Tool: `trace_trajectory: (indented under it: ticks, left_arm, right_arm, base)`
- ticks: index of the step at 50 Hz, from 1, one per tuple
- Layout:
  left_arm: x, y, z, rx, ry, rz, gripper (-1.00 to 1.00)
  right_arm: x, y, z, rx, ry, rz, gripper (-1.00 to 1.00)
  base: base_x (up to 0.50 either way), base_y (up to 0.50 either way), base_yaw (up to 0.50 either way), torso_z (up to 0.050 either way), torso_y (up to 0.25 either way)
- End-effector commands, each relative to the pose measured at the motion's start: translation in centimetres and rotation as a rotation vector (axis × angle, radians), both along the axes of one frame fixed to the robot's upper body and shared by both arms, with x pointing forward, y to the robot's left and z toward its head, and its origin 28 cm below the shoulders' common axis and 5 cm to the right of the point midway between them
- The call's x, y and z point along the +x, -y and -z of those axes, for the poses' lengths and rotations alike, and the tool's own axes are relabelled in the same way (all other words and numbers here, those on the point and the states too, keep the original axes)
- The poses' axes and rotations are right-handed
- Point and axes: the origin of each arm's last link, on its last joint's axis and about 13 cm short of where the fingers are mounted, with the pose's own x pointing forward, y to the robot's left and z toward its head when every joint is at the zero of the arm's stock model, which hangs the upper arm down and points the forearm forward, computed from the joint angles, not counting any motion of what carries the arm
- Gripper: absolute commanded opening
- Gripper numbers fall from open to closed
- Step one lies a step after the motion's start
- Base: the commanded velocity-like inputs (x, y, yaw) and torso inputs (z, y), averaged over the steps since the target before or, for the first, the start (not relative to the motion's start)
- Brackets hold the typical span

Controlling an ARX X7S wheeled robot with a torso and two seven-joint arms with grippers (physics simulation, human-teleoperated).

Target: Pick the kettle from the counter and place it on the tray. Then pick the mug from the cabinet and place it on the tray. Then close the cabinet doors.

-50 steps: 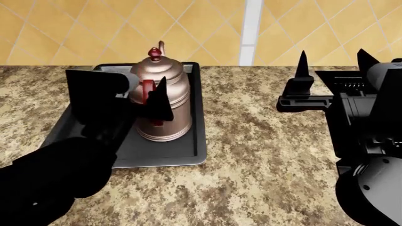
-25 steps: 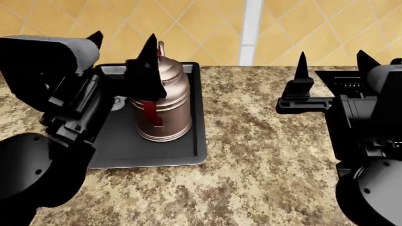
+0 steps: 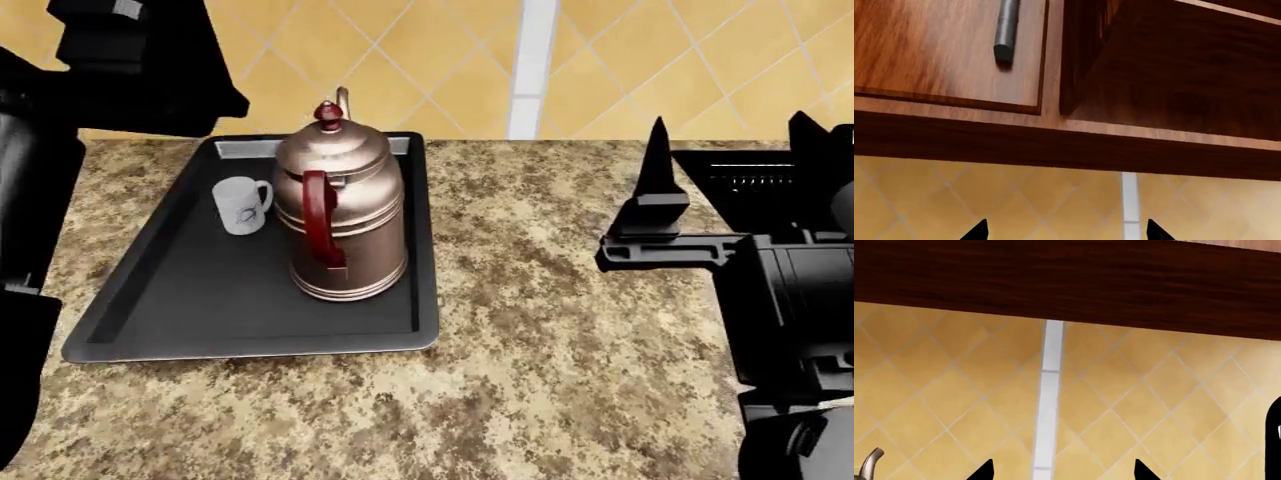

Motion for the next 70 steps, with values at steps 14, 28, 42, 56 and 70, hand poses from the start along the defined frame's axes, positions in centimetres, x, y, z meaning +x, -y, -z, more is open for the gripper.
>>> trace_trajectory:
  ticks: [14, 28, 42, 56, 70]
  left_arm:
    - [-2.8, -2.2, -1.4, 0.029, 0.128, -0.137, 1.00]
    - [-3.7, -3.0, -2.2, -0.014, 0.249, -0.216, 1.00]
    - [-4.5, -3.0, -2.9, -0.025, 0.357, -0.258, 1.00]
    - [-4.7, -3.2, -3.2, -0.048, 0.376, -0.269, 1.00]
    - [-4.5, -3.2, -3.1, -0.049, 0.367, -0.267, 1.00]
  right_arm:
    - [-3.4, -0.8, -2.9, -0.056, 0.131, -0.028, 1.00]
    - [-4.2, -0.7, -3.6, -0.060, 0.168, -0.023, 1.00]
    - [-4.4, -0.7, -3.4, -0.055, 0.171, -0.016, 1.00]
    - [-4.3, -0.6, -3.4, -0.050, 0.174, -0.013, 1.00]
    - [-4.2, -0.6, -3.4, -0.044, 0.175, -0.013, 1.00]
  base:
    - [0.00, 0.00, 0.00, 0.000, 0.000]
    - [0.00, 0.00, 0.00, 0.000, 0.000]
    - [0.00, 0.00, 0.00, 0.000, 0.000]
    - [0.00, 0.00, 0.00, 0.000, 0.000]
    - [0.00, 0.00, 0.00, 0.000, 0.000]
